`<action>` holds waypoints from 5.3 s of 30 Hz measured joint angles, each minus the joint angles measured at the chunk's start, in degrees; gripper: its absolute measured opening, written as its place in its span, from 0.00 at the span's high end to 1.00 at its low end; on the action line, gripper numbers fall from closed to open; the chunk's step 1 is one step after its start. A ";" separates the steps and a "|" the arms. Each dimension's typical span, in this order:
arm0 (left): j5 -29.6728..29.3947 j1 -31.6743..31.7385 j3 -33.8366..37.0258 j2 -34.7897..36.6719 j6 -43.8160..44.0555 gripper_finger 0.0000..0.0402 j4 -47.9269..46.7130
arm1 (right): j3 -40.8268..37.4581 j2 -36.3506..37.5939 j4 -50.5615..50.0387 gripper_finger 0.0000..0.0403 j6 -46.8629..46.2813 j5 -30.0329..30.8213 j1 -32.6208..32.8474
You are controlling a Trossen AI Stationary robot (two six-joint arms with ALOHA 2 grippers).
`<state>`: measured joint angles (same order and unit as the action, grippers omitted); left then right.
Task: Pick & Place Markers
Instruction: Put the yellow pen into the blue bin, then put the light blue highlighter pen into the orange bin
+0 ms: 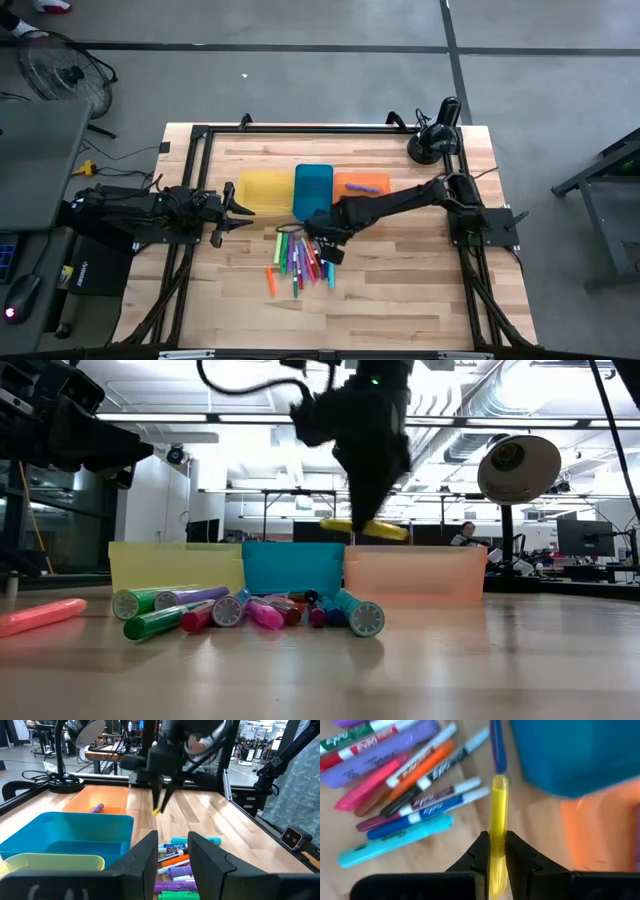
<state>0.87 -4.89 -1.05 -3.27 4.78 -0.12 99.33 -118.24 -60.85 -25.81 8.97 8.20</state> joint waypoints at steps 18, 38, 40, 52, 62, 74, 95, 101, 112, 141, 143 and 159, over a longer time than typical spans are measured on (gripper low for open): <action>0.02 0.00 0.00 0.01 0.00 0.74 0.00 | 3.75 -2.45 9.00 0.93 29.75 7.45 -7.16; -0.18 -0.01 -0.01 0.02 0.00 0.74 0.00 | 3.76 -6.82 15.56 0.88 33.47 7.37 -8.95; -0.20 -0.01 0.00 0.02 0.00 0.74 0.00 | 3.74 -6.82 15.17 0.85 33.62 7.32 -8.95; -0.35 -0.01 0.00 0.02 0.00 0.74 0.00 | 3.74 -6.82 15.49 0.75 33.32 9.01 -8.26; -0.35 0.00 0.00 0.02 0.00 0.74 0.00 | 3.71 -4.01 15.27 0.72 31.70 18.82 -3.33; -0.42 -0.02 0.01 0.02 0.00 0.74 0.00 | 3.74 -1.27 1.92 0.72 6.09 18.43 3.58; -0.41 -0.01 0.00 0.01 0.00 0.74 0.00 | 3.69 -0.92 -10.66 0.72 -21.53 14.58 11.73; -0.40 0.00 0.01 0.02 0.00 0.74 0.00 | 3.67 -0.92 -12.31 0.72 -21.12 14.59 11.79; -0.40 -0.02 0.01 0.00 0.00 0.74 0.00 | -4.32 0.50 -0.96 0.72 -6.27 2.23 10.64; -0.40 -0.01 0.01 0.00 0.00 0.74 0.00 | -6.52 -1.49 10.73 0.72 -36.29 -4.76 9.14; -0.40 0.00 0.01 0.02 0.00 0.74 0.00 | -6.49 -1.91 12.13 0.72 -38.80 -4.54 9.45; -0.38 0.00 0.01 0.02 0.00 0.74 0.00 | -6.49 -6.58 16.54 0.72 -46.32 -4.93 10.57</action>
<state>0.49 -4.89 -1.04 -3.25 4.78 -0.12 92.84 -124.81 -44.31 -72.13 4.04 18.76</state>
